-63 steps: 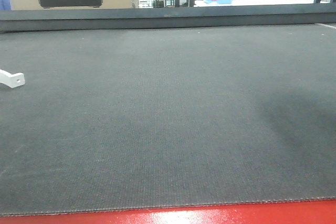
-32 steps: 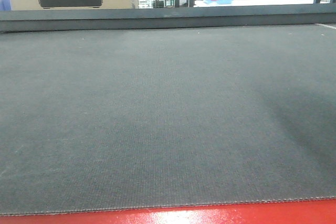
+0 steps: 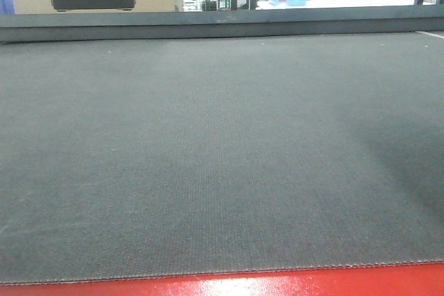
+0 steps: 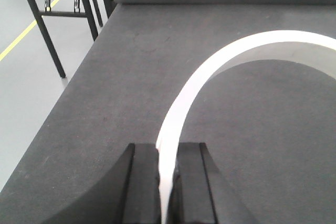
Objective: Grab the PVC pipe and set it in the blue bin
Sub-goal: 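Lift both held clamps up off the felt table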
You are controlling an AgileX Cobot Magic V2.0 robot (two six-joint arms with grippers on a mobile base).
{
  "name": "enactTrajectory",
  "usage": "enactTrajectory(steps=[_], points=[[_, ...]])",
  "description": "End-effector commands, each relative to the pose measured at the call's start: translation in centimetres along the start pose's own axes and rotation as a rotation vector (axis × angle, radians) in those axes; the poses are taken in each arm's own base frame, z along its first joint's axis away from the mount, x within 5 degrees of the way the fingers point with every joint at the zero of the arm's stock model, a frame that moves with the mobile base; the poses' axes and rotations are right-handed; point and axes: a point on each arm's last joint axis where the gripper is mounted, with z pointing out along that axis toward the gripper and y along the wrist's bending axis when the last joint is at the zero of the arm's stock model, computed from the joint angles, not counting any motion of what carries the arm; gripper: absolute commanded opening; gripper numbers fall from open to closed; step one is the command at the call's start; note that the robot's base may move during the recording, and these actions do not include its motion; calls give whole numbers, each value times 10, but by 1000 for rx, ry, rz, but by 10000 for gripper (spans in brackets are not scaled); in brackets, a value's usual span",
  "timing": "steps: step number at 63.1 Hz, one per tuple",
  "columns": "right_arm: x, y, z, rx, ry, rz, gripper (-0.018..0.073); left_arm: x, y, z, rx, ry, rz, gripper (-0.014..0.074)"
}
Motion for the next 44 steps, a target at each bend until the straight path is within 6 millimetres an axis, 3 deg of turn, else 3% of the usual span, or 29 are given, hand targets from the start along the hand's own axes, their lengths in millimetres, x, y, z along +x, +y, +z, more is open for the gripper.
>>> enactTrajectory(steps=[1, 31, 44], points=[[-1, 0, -4, 9, -23, -19, -154, -3, 0, -14, 1, -36, -16, -111], [-5, -4, -7, 59, -73, -66, -154, 1, -5, -19, 47, -19, -62, -111], [-6, -6, -8, 84, -91, -90, -154, -1, -17, -19, 115, -35, 19, -111]])
